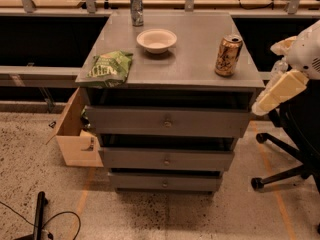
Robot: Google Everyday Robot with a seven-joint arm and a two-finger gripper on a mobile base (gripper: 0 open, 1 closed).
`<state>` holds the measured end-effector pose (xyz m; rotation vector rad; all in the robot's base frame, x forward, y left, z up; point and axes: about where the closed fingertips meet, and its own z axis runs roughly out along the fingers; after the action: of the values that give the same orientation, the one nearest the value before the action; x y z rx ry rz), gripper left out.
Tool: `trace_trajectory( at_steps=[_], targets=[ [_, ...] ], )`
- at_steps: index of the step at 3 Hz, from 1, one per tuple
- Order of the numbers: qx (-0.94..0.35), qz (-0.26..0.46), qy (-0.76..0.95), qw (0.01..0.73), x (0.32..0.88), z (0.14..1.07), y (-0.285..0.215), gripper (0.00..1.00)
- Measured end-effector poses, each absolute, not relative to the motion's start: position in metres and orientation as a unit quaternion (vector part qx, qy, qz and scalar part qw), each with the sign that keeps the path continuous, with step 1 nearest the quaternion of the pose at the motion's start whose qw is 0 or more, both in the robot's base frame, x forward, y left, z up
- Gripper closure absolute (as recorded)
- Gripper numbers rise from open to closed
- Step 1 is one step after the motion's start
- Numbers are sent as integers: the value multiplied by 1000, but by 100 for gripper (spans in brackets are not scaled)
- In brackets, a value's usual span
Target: Place orange can into paper bowl
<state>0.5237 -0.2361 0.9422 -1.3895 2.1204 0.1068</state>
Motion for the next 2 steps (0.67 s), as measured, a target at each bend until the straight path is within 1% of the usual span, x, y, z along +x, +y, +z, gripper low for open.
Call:
trace_trajectory(
  at_steps=[1,2],
  targets=[
    [-482,79,788,374,573,935,-240,0],
    [-428,106,785,435,614,915,-253,0]
  ],
)
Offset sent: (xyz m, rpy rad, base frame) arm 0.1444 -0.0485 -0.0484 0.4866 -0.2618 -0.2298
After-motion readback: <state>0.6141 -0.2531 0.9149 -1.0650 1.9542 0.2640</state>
